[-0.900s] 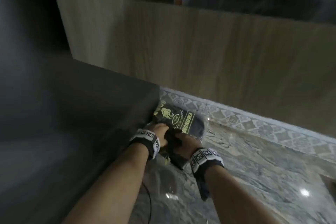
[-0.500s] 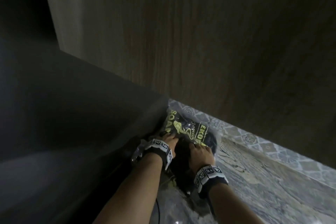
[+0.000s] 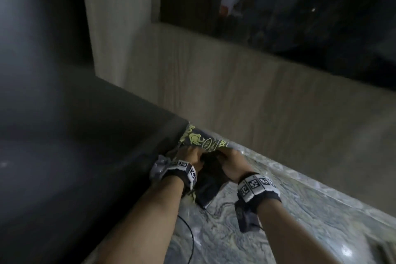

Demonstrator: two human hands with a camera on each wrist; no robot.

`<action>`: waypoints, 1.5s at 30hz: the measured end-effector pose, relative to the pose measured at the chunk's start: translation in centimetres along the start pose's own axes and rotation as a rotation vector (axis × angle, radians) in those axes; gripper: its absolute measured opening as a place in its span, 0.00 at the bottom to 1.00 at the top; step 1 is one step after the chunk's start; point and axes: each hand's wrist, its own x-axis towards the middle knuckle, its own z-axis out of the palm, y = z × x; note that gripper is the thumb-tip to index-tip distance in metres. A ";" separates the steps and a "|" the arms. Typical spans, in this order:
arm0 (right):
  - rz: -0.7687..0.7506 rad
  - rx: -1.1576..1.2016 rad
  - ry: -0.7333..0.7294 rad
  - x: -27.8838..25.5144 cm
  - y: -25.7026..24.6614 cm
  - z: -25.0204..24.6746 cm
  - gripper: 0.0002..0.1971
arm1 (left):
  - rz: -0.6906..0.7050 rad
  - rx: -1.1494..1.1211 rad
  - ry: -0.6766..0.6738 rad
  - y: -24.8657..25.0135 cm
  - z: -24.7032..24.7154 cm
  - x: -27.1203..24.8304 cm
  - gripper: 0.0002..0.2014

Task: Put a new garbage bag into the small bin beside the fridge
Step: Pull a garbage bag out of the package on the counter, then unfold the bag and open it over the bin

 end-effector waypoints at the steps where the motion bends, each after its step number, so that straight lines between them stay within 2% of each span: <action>1: -0.021 0.019 0.067 -0.6 0.5 -0.4 0.19 | -0.008 -0.035 0.017 0.2 -0.3 -0.7 0.16; 4: -0.074 0.169 0.233 -5.2 0.3 -2.2 0.23 | 0.000 -0.120 0.051 0.7 -2.0 -4.1 0.15; 6: -0.123 0.389 0.327 -9.3 -0.5 -2.8 0.32 | -0.013 -0.203 0.065 1.3 -4.6 -8.5 0.14; 7: -0.155 0.482 0.356 -11.6 -1.2 -2.9 0.37 | -0.040 -0.239 0.087 1.1 -5.8 -10.7 0.13; 9: -0.159 0.721 0.346 -15.6 -2.7 -2.3 0.38 | -0.118 -0.311 0.128 0.3 -7.9 -15.1 0.13; 12: -0.166 0.846 0.266 -20.8 -6.1 -0.5 0.35 | -0.234 -0.415 0.134 -2.0 -11.4 -21.8 0.21; 15: -0.282 0.784 0.070 -24.1 -10.6 1.4 0.22 | -0.313 -0.500 0.084 -4.4 -13.9 -26.8 0.40; 16: -0.298 0.771 0.025 -24.8 -11.9 2.1 0.21 | -0.318 -0.521 0.067 -4.7 -14.9 -28.7 0.44; 18: -0.289 0.783 -0.049 -26.3 -14.4 3.0 0.22 | -0.337 -0.540 0.061 -5.5 -16.3 -31.5 0.40; 22: -0.215 0.872 -0.232 -29.0 -18.1 3.5 0.18 | -0.379 -0.677 0.086 -5.7 -19.2 -37.7 0.21; 23: -0.201 0.897 -0.266 -29.2 -18.8 3.6 0.20 | -0.410 -0.737 0.100 -6.1 -19.5 -38.6 0.18; 25: -0.157 0.943 -0.344 -29.5 -20.2 3.8 0.30 | -0.489 -0.864 0.142 -6.1 -19.9 -40.3 0.19; 26: -0.142 0.965 -0.384 -29.6 -20.6 3.9 0.29 | -0.495 -0.905 0.168 -5.2 -20.3 -41.4 0.18; 28: -0.124 0.937 -0.382 -30.7 -21.7 3.3 0.11 | -0.494 -0.880 0.242 -3.8 -20.5 -42.4 0.10; 29: -0.123 0.916 -0.351 -31.0 -21.9 3.2 0.06 | -0.495 -0.831 0.269 -3.4 -20.3 -42.5 0.11; 32: -0.213 0.802 -0.231 -30.9 -21.6 2.9 0.09 | -0.510 -0.596 0.344 -2.4 -19.2 -42.7 0.32; 33: -0.248 0.771 -0.207 -30.8 -21.5 3.0 0.11 | -0.502 -0.590 0.374 -2.1 -18.9 -42.8 0.35; 34: -0.274 0.763 -0.209 -30.6 -21.4 3.2 0.12 | -0.465 -0.612 0.373 -1.8 -18.6 -43.0 0.34; 36: -0.278 0.798 -0.228 -31.0 -21.5 3.4 0.18 | -0.360 -0.725 0.234 -0.8 -18.2 -43.6 0.27; 37: -0.266 0.844 -0.247 -31.4 -21.7 3.4 0.23 | -0.327 -0.773 0.166 -0.3 -18.2 -44.0 0.23; 39: -0.233 0.933 -0.279 -31.6 -21.7 3.3 0.33 | -0.293 -0.786 0.123 -0.3 -17.8 -44.4 0.20; 40: -0.227 0.958 -0.269 -31.6 -21.5 3.3 0.34 | -0.298 -0.759 0.132 -0.5 -17.5 -44.4 0.20; 43: -0.215 0.910 -0.180 -31.2 -20.3 3.4 0.24 | -0.382 -0.715 0.260 -1.4 -16.8 -44.1 0.19; 45: -0.115 0.857 -0.165 -30.8 -19.3 3.5 0.24 | -0.444 -0.708 0.354 -1.5 -16.8 -44.5 0.18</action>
